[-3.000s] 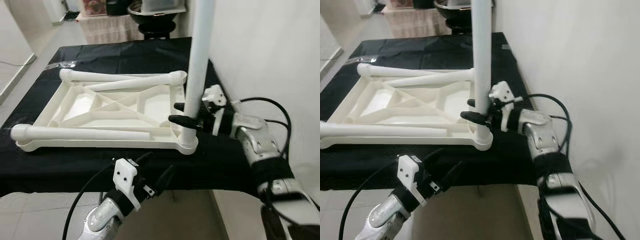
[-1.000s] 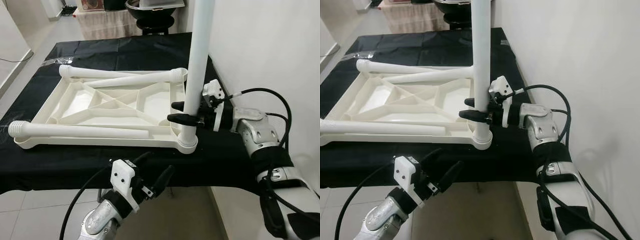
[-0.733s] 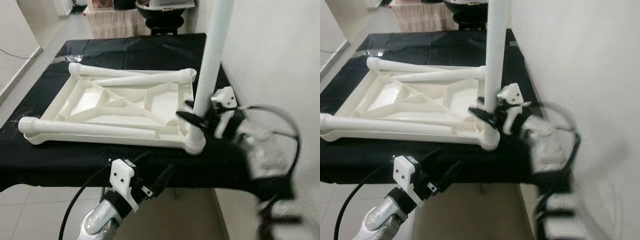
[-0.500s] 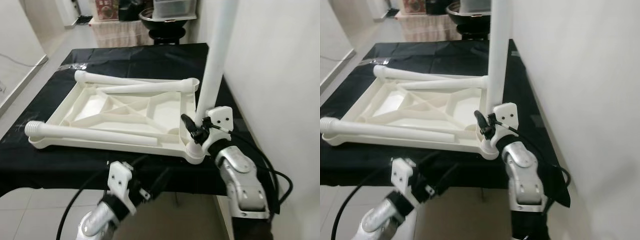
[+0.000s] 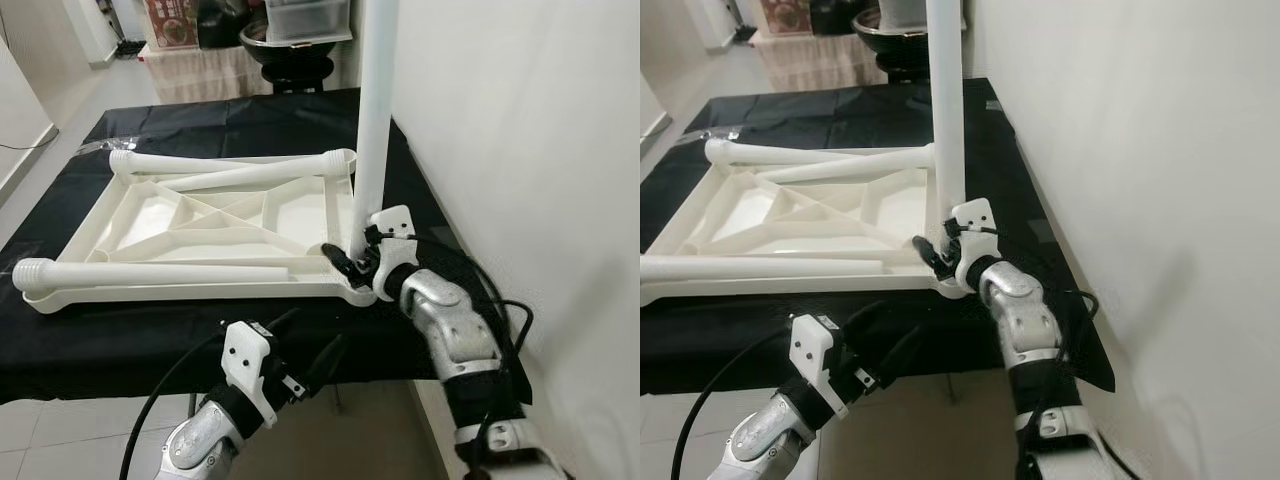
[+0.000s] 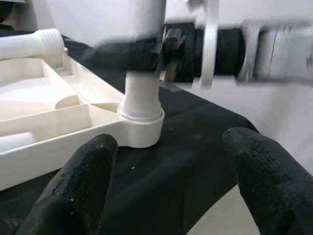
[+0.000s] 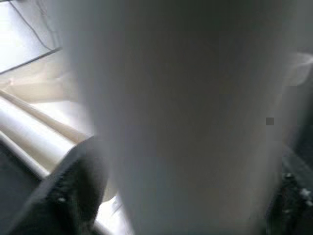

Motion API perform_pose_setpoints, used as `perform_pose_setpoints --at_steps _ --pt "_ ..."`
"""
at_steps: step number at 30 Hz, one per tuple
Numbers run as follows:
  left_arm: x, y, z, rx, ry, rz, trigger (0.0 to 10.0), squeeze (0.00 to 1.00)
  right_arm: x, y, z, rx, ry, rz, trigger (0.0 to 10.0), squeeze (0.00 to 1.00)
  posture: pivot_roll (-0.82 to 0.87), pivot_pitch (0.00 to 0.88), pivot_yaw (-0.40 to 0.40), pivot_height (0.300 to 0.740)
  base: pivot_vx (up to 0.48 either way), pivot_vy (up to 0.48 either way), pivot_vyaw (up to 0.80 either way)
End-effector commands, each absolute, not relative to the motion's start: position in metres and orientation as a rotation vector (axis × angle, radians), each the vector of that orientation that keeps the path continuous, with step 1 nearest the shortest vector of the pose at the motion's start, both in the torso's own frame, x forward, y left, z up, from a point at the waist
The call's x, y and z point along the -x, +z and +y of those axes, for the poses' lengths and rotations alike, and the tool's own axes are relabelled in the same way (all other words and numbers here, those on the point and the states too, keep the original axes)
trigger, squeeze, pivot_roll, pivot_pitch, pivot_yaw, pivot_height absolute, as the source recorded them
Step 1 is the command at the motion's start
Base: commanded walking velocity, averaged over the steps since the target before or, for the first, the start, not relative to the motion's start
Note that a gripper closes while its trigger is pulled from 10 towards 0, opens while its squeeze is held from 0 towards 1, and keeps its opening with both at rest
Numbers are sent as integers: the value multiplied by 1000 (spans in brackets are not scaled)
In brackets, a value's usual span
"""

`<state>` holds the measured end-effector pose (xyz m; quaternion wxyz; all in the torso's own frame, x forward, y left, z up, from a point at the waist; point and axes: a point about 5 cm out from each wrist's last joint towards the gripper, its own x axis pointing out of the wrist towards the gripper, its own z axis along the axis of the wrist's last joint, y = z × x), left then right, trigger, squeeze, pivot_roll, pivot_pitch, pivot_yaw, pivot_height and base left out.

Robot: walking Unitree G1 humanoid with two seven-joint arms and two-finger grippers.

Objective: Building children table

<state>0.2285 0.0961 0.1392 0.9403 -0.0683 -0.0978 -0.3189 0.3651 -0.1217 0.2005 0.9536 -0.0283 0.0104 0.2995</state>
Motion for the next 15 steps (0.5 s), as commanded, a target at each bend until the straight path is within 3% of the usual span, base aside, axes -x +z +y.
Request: perform_pose_setpoints --at_steps 1,2,3,5,7,12,13,15 --pt "-226 133 96 141 -646 -177 10000 0 -367 210 -123 31 728 -21 10000 871 75 123 10 740 0 0 0" --pt "-226 133 96 141 -646 -177 10000 0 -367 210 -123 31 728 -21 10000 871 75 123 10 740 0 0 0" --pt "-226 133 95 143 -647 -178 10000 0 -368 216 -129 50 795 -45 10000 0 76 123 9 740 0 0 0" --pt "-226 133 95 143 -647 -178 10000 0 -368 216 -129 50 795 -45 10000 0 76 123 9 740 0 0 0" --pt "-226 133 95 145 -646 -180 10000 0 -365 220 -136 142 968 -54 10000 0 82 129 9 740 0 0 0" --pt "-225 133 94 146 -645 -181 10000 0 -364 219 -138 187 1072 -26 10000 0 85 131 12 740 0 0 0" --pt "-225 134 94 146 -645 -181 10000 0 -364 218 -139 184 1104 -9 314 0 86 134 11 740 0 0 0" --pt "-224 134 94 146 -645 -181 10000 0 -365 217 -139 176 1127 7 0 0 86 135 10 740 0 0 0"
